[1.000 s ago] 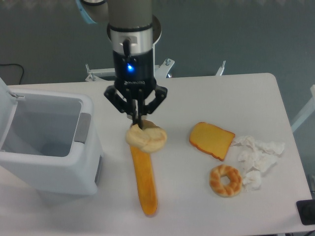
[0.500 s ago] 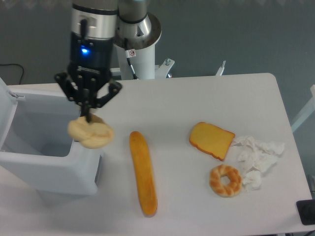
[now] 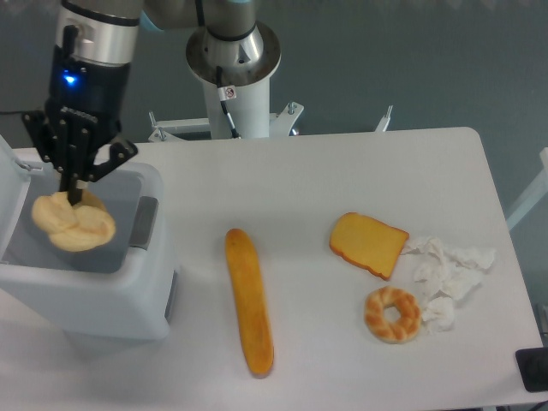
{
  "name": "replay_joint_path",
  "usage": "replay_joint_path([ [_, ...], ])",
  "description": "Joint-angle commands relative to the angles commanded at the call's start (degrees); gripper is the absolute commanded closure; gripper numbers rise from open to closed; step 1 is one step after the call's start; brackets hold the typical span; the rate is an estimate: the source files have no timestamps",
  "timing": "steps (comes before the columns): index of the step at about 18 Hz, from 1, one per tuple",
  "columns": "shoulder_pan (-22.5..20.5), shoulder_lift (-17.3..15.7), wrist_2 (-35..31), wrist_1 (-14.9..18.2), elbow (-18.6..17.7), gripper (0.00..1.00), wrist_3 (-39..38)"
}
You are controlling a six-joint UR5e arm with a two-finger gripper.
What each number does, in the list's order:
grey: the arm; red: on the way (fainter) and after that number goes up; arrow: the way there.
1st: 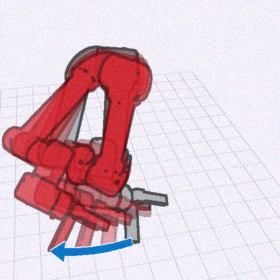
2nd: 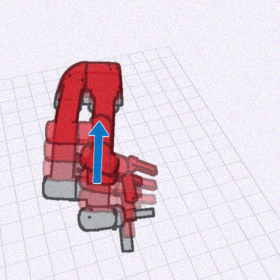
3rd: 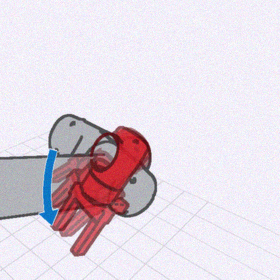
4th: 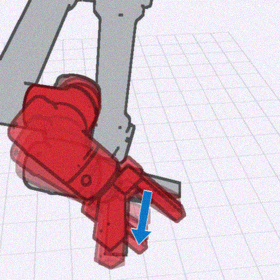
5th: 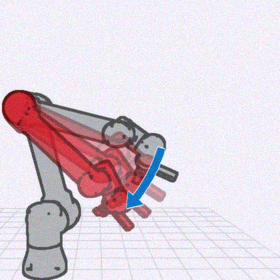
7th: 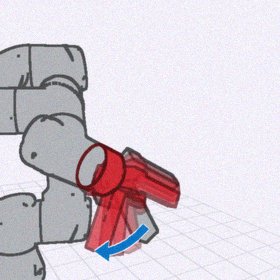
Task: Place the round bread in the trash can
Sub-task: 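Lift the held round roll and carry it over the white trash bin, then lower the roll into the bin and open the gripper to release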
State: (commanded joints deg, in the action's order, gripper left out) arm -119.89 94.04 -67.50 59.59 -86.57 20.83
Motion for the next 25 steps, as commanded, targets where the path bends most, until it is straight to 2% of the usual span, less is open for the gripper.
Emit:
replay_joint_path([
  [25,0.88,-0.09,-0.17,0.35,-3.08,0.92,0.00],
])
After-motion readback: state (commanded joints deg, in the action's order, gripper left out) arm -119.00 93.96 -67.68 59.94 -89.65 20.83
